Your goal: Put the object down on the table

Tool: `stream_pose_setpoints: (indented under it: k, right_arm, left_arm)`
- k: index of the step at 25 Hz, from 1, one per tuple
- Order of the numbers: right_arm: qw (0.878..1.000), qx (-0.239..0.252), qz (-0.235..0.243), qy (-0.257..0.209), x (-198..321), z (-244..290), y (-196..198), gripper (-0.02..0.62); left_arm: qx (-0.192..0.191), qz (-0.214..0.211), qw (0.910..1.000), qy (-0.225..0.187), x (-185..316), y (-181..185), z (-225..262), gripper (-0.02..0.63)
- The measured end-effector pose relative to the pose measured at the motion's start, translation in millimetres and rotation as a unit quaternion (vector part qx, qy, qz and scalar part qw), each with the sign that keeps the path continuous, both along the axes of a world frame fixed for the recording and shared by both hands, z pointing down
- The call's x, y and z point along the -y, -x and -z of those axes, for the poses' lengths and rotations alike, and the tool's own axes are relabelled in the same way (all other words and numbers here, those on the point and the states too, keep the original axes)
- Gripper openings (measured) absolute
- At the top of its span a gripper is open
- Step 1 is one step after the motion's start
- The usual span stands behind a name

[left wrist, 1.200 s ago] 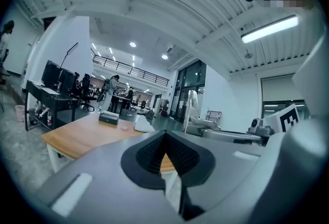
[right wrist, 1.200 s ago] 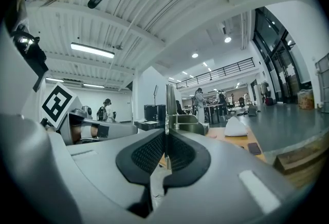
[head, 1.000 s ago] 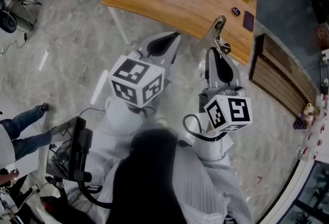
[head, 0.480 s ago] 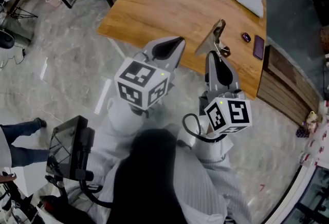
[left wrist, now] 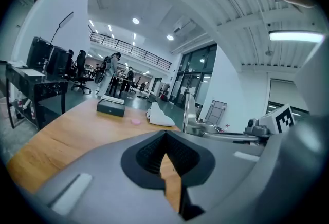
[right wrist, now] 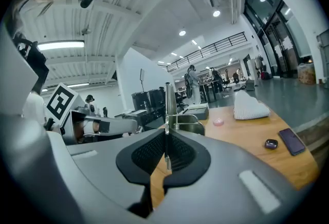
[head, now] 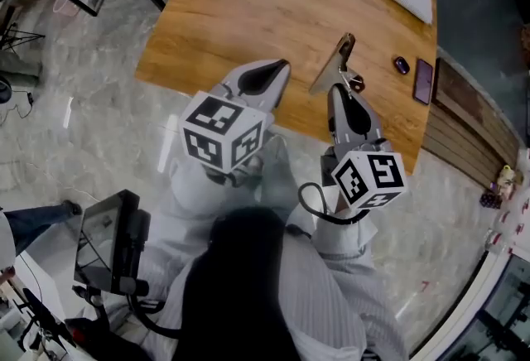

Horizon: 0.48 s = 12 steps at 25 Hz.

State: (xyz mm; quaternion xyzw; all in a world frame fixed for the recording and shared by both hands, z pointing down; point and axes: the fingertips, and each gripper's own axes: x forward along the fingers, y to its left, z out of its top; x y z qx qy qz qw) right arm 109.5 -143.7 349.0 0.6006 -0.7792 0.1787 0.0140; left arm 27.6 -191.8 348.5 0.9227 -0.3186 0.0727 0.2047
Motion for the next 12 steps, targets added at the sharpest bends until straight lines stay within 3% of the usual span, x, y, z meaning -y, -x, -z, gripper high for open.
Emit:
stream_pose_setpoints:
  k: [7,12]
  right_arm:
    - [0.992,0.07,0.057,0.089,77.3,-66.3,-36.6,0.017]
    - [0.964,0.175,0.08,0.185,122.7,-119.5,-59.8,0.017]
  left_arm:
    - [0.022,0.015,0.9987,0.044,71.7,-33.6,-50.3,0.002]
    - [0.046,0.013,0.9947,0.09,95.3,-48.5,-83.1,0.002]
